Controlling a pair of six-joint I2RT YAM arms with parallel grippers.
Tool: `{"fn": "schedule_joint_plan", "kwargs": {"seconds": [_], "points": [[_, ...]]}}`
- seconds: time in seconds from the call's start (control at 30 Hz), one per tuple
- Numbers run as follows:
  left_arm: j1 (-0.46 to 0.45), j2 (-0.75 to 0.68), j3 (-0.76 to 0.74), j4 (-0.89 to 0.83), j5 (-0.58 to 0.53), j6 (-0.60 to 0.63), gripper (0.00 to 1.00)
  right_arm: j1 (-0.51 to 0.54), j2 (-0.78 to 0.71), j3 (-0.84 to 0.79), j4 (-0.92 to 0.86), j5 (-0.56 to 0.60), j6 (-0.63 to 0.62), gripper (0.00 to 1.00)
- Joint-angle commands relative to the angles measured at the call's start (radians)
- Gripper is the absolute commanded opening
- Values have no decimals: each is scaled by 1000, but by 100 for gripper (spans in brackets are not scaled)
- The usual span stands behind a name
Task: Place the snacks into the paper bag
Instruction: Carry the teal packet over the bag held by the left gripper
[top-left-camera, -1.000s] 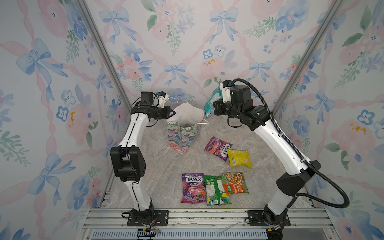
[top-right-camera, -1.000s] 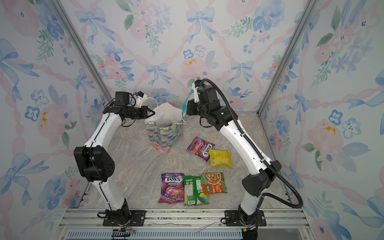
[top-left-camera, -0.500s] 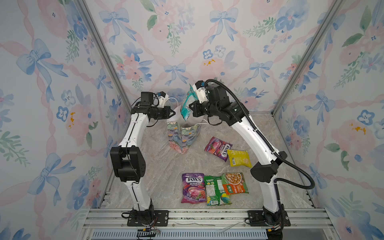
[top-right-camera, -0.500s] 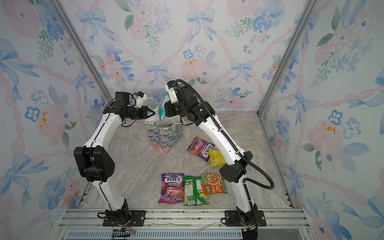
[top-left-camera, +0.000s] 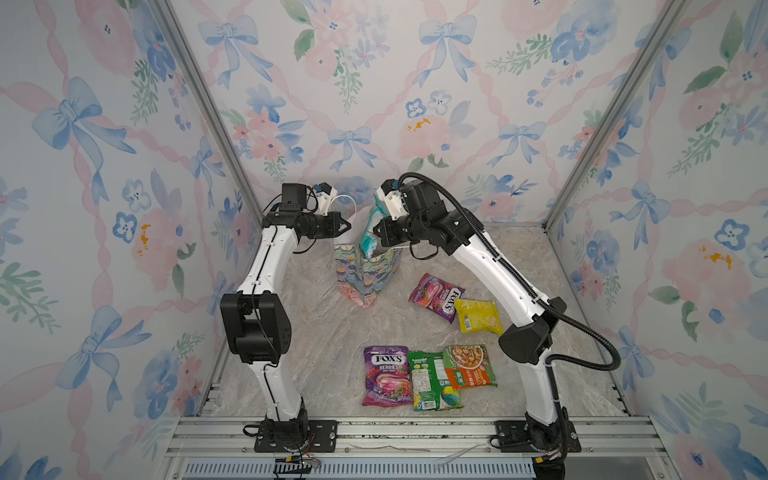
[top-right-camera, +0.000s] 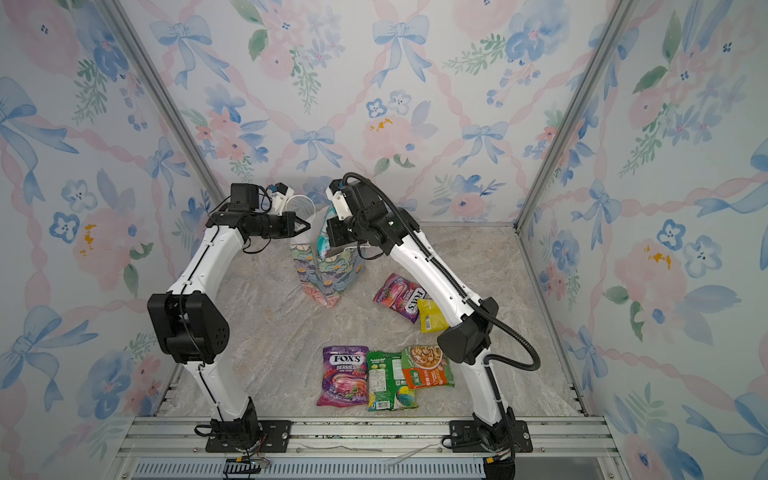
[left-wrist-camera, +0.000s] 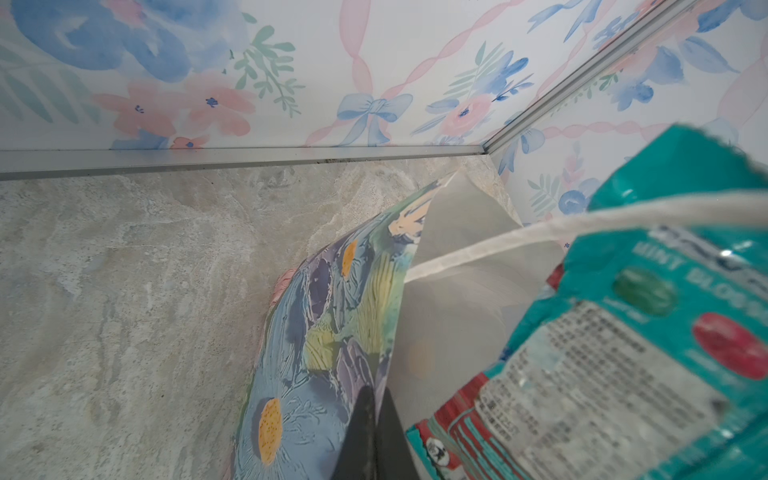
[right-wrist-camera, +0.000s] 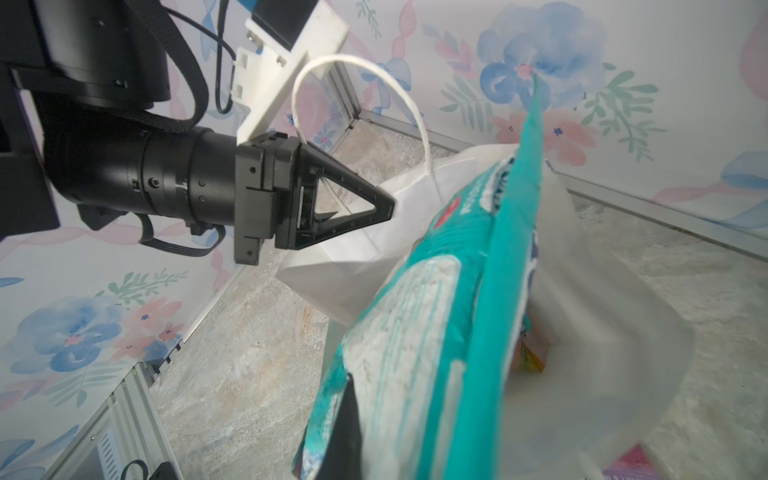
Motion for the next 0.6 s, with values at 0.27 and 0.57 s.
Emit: {"fn": "schedule_joint_plan", "kwargs": {"seconds": [0.27,0.57], "points": [[6,-35,-7,-17,20,9,0,-33,45,12,103,-110,71,0],[6,-35,-5,-17,19,9,0,-81,90,111,93,-145,89,0]]}}
